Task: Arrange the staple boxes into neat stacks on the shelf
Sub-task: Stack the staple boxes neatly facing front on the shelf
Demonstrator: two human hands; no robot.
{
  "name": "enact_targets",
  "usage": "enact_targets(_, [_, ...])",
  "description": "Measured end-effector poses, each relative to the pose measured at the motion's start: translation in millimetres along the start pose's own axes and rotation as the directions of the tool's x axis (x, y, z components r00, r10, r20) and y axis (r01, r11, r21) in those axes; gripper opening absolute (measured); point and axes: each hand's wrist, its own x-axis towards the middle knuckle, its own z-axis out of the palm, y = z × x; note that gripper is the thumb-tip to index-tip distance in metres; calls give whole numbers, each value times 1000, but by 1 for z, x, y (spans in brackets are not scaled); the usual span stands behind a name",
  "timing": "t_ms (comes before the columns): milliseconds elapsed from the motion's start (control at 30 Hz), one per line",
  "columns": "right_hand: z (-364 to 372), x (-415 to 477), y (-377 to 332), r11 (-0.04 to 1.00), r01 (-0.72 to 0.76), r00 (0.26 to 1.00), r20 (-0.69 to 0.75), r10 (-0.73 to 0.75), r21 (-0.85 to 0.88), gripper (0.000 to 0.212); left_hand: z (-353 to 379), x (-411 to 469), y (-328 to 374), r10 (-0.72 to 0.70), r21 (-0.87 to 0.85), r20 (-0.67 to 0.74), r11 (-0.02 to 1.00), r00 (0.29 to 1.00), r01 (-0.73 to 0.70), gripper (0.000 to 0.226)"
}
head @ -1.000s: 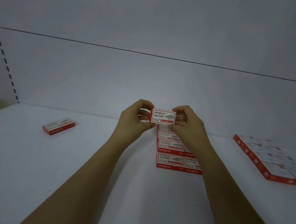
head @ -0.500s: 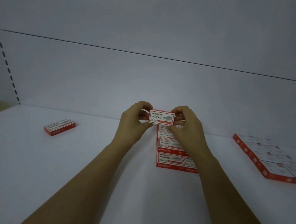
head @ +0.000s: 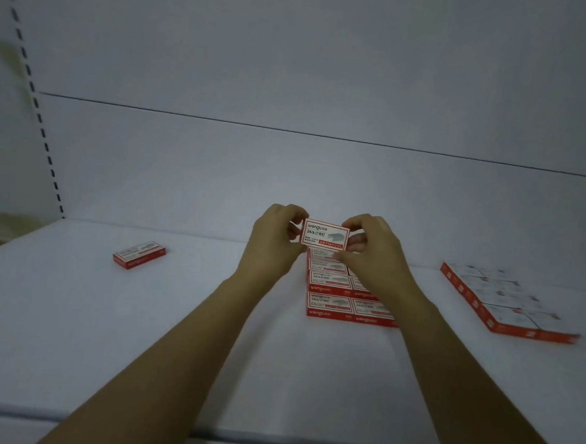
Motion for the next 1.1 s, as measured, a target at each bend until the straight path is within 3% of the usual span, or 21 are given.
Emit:
enact_targets(267, [-23,-28,13,978,-117,958,242,157,-171,41,11,-36,5,-84,59,291,996,953,70,33])
enact_targets(400, [-12,-40,22,968,-198,937,260,233,-151,44,22,-50,-3,-164,72,367,986,916,148,32])
enact_targets(600, [-2,-46,28,961,-265,937,212,276,-82,40,27,-54,-3,-179,107,381,983,907,149,29])
enact_targets(733, [-2,-46,25,958,-229,942,211,263,-171,37,31,-57,-3,-171,172,373,979,912,113,24])
enact_targets(867, [-8,-41,8,922,-131,919,305,251,-363,40,26,-53,1,-233,273,429,954,873,121,28])
enact_targets(1000, [-7,-28,-12,923,-44,944,288,164,-383,42,-3,-45,-11,-281,372,420,921,863,119,40])
enact_targets(1100, [12,-18,-31,925,63,934,347,78,-375,38,-39,-41,-34,-312,439,380,890,871,127,18])
